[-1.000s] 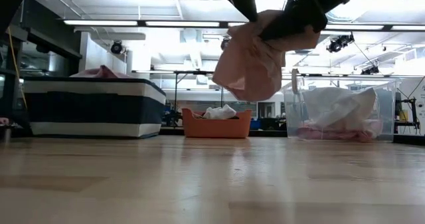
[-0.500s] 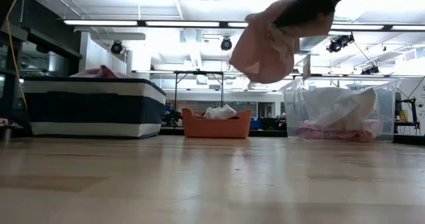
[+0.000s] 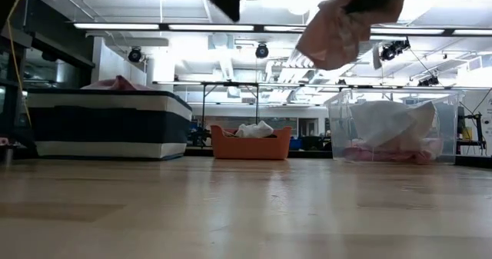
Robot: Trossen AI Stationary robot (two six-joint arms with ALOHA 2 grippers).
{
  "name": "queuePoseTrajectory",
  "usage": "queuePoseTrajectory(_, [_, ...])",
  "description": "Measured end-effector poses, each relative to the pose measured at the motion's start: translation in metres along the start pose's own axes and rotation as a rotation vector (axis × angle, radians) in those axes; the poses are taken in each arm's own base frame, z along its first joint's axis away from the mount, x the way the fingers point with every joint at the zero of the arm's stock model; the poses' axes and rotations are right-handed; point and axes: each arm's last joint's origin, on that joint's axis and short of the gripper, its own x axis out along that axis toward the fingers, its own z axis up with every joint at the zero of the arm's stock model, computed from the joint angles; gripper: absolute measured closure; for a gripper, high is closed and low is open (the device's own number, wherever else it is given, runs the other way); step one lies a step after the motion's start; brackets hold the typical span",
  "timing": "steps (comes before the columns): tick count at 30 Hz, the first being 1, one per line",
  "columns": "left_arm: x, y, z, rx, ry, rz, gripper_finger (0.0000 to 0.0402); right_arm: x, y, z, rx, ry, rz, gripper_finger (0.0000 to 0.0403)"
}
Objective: Pick & Place Cloths
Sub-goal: Put the light pink underwear into the transparent bin
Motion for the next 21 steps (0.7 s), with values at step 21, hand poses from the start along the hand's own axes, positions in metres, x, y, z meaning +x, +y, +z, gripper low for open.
queuePoseTrajectory(21, [0.04, -0.067, -0.046, -0.116, 0.039, -0.12, 0.0149, 0.015, -0.065, -0.04, 0.078, 0.311, -0.343, 0.0383])
